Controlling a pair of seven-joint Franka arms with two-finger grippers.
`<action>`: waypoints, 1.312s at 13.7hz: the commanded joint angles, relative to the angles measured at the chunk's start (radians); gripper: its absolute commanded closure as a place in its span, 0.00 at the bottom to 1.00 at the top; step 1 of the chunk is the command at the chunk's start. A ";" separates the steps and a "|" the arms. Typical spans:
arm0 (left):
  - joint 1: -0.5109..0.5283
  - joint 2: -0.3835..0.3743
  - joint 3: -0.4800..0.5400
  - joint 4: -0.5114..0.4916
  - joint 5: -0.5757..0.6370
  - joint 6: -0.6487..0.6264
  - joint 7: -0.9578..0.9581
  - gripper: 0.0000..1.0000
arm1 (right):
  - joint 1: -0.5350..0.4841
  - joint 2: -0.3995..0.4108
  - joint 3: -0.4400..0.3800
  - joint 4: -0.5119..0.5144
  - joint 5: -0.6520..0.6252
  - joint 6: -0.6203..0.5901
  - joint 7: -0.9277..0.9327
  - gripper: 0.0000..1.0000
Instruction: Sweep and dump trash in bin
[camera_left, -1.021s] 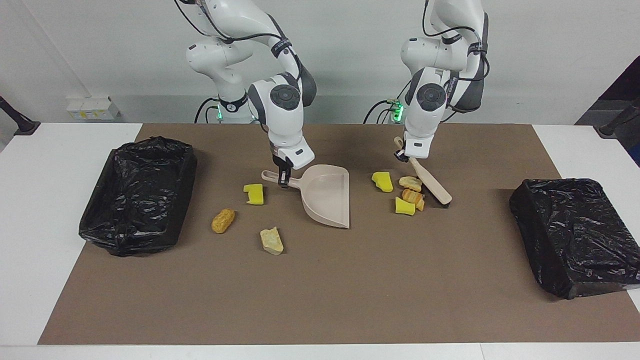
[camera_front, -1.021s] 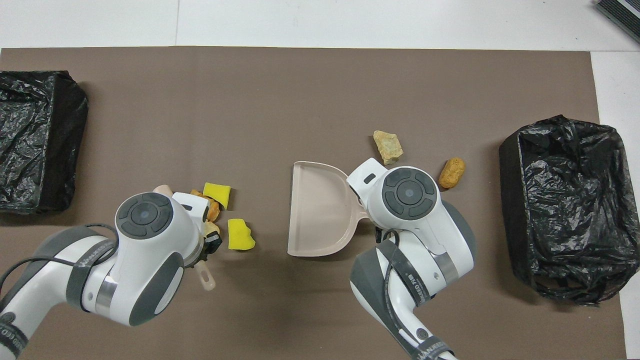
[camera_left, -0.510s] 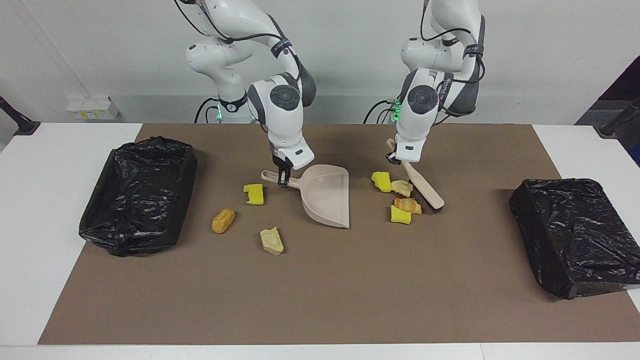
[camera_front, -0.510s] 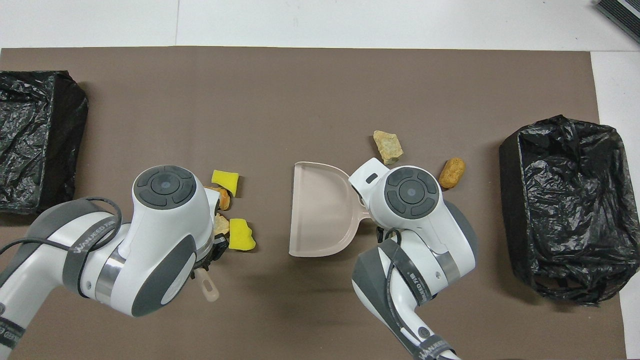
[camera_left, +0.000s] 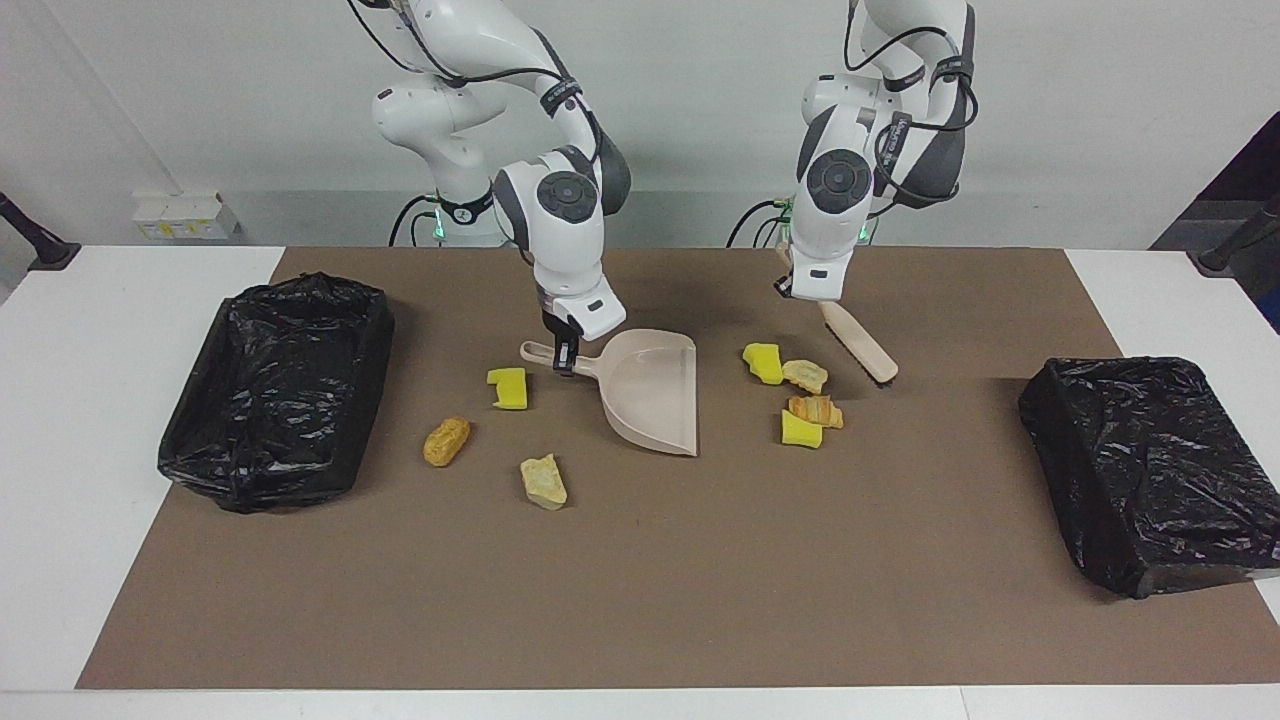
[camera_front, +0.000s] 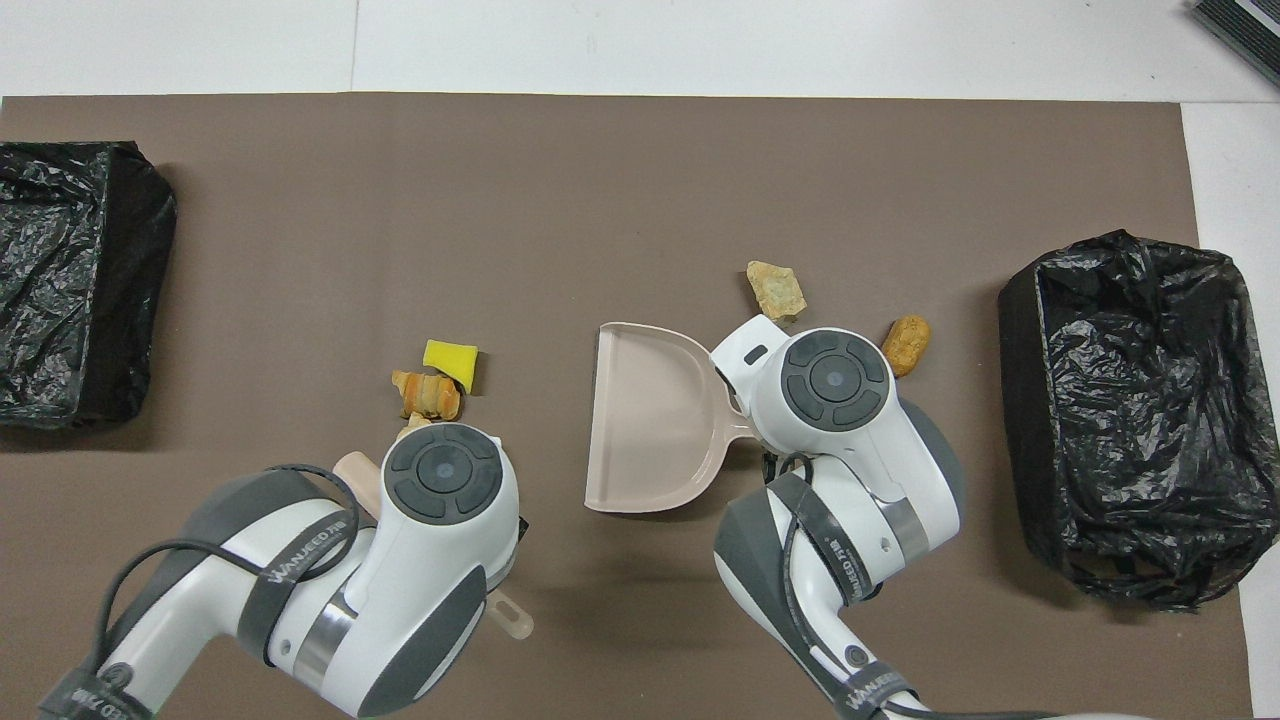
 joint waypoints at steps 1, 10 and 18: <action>-0.035 0.060 0.015 -0.019 -0.019 0.114 -0.129 1.00 | -0.015 -0.019 0.008 -0.022 -0.022 -0.013 0.028 1.00; 0.021 0.257 0.024 0.231 -0.025 0.225 -0.173 1.00 | -0.012 -0.019 0.008 -0.022 -0.021 -0.011 0.033 1.00; 0.032 0.185 0.035 0.240 -0.016 -0.048 0.236 1.00 | -0.012 -0.019 0.008 -0.022 -0.021 -0.011 0.039 1.00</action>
